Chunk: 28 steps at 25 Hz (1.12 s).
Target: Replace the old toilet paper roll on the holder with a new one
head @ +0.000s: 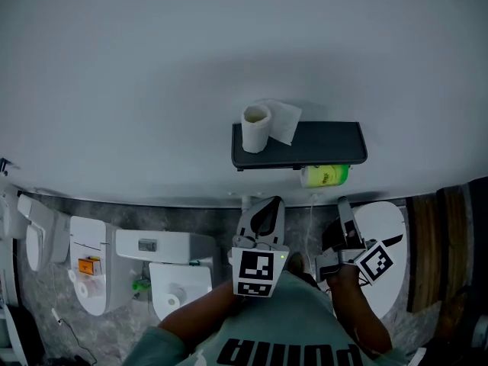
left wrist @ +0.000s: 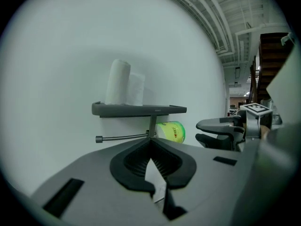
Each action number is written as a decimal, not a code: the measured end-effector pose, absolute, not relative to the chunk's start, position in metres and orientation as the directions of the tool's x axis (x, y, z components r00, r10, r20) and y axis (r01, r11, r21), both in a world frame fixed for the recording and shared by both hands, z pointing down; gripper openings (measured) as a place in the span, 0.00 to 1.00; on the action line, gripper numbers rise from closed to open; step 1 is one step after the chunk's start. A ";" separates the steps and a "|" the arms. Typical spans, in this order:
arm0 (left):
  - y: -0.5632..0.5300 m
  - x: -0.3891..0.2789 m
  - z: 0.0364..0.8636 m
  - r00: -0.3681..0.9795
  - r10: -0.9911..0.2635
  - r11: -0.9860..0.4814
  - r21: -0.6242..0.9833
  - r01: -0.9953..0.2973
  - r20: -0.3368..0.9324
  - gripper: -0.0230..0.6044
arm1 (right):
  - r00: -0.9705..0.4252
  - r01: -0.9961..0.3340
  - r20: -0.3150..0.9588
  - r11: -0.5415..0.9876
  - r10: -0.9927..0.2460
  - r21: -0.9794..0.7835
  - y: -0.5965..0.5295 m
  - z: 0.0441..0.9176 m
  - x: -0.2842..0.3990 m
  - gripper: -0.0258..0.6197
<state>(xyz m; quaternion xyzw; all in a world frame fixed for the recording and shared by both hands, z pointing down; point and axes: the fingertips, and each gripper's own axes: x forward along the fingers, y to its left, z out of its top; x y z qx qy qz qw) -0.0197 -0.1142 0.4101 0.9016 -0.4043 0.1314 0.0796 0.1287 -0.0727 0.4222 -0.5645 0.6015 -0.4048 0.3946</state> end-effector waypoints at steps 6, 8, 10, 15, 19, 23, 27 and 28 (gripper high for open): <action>-0.114 -0.022 0.410 0.653 -0.700 -0.670 0.051 -0.740 0.288 0.05 | -0.050 -0.538 0.017 0.013 -0.999 -0.843 -0.065 0.406 0.125 0.11; -0.114 -0.024 0.409 0.655 -0.700 -0.670 0.057 -0.740 0.284 0.05 | -0.058 -0.617 0.039 0.005 -0.998 -0.787 -0.065 0.401 0.121 0.09; -0.114 -0.027 0.409 0.657 -0.700 -0.670 0.061 -0.740 0.278 0.05 | -0.069 -0.701 0.057 0.008 -0.996 -0.714 -0.066 0.394 0.115 0.06; -0.110 -0.036 0.410 0.667 -0.698 -0.673 0.077 -0.735 0.260 0.05 | -0.067 -0.890 0.117 0.007 -0.991 -0.455 -0.065 0.382 0.098 0.06; -0.102 -0.043 0.412 0.689 -0.685 -0.687 0.103 -0.719 0.238 0.05 | -0.036 -0.967 0.168 -0.008 -0.985 -0.257 -0.059 0.380 0.087 0.06; -0.090 -0.050 0.413 0.716 -0.662 -0.708 0.130 -0.694 0.223 0.05 | -0.009 -0.978 0.200 -0.034 -0.980 -0.208 -0.048 0.383 0.081 0.05; -0.079 -0.055 0.413 0.720 -0.659 -0.709 0.141 -0.691 0.215 0.05 | -0.007 -0.985 0.203 -0.028 -0.979 -0.173 -0.033 0.381 0.073 0.05; -0.075 -0.056 0.413 0.715 -0.664 -0.704 0.139 -0.696 0.216 0.05 | -0.016 -0.986 0.202 -0.018 -0.979 -0.164 -0.028 0.380 0.070 0.05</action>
